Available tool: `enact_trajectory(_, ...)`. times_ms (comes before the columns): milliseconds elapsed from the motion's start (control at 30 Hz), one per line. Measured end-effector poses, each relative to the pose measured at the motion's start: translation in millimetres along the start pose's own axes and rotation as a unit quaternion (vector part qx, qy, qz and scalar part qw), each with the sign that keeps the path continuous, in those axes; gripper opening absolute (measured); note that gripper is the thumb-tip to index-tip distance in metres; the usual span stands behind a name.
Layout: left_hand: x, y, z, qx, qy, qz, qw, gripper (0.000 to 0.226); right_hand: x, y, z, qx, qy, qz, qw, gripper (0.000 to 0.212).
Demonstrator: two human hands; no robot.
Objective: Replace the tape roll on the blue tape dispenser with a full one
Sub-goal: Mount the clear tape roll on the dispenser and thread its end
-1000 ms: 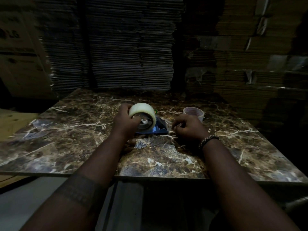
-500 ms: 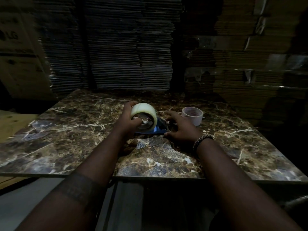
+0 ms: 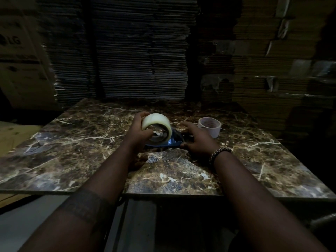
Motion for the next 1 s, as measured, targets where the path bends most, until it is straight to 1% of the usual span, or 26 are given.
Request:
enact_trajectory(133, -0.7, 0.6, 0.9, -0.001, 0.005, -0.034, 0.999, 0.062, -0.2, -1.1, 1.1, 0.016, -0.009, -0.003, 1.0, 0.085)
enact_trajectory(267, 0.7, -4.9, -2.8, -0.007, -0.027, -0.084, 0.996, 0.045, -1.8, -2.9, 2.5, 0.033, -0.046, -0.005, 0.998, 0.077)
enact_trajectory(333, 0.1, -7.1, -4.2, -0.01, -0.048, -0.096, 0.994, 0.047, -2.0, -2.5, 4.8, 0.04, -0.058, -0.015, 0.997, 0.067)
enact_trajectory(433, -2.3, -7.6, -4.4, 0.002, -0.076, -0.099, 0.992, 0.048, -1.6, -1.3, 8.4, 0.035, -0.079, -0.039, 0.995, 0.034)
enact_trajectory(500, -4.4, -6.8, -4.6, 0.007, -0.097, -0.101, 0.99, 0.054, -1.0, -0.8, 7.7, 0.014, -0.082, -0.06, 0.995, 0.03)
enact_trajectory(567, -7.6, -5.2, -5.3, -0.009, -0.125, -0.078, 0.989, 0.06, 1.2, -1.3, 7.3, -0.024, -0.068, -0.078, 0.994, 0.022)
enact_trajectory(700, -9.4, -7.1, -10.4, -0.042, -0.136, -0.047, 0.989, 0.053, 3.2, 2.5, 7.0, -0.068, -0.018, -0.11, 0.992, 0.005)
enact_trajectory(767, -8.1, -9.5, -13.7, -0.055, -0.132, -0.056, 0.988, 0.047, 2.6, 4.7, 7.5, -0.066, -0.009, -0.107, 0.992, 0.017)
enact_trajectory(833, -6.8, -8.5, -14.3, -0.066, -0.118, -0.073, 0.988, 0.036, 3.3, 5.8, 7.9, -0.059, 0.005, -0.112, 0.992, 0.029)
enact_trajectory(900, -6.1, -8.3, -15.6, -0.075, -0.095, -0.081, 0.989, 0.029, 6.3, 4.4, 9.1, -0.055, 0.029, -0.134, 0.989, 0.035)
enact_trajectory(1000, -6.0, -8.5, -15.1, -0.088, -0.074, -0.084, 0.99, 0.029, 8.8, 2.0, 11.1, -0.051, 0.054, -0.161, 0.984, 0.04)
Point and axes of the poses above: each hand's wrist, its own z-axis towards the middle knuckle, its own x-axis out of the palm, y = z × x, the point moved 3 cm from there along z, towards the middle knuckle, and after that the axes turned 12 degrees about -x, right-handed, at the moved point
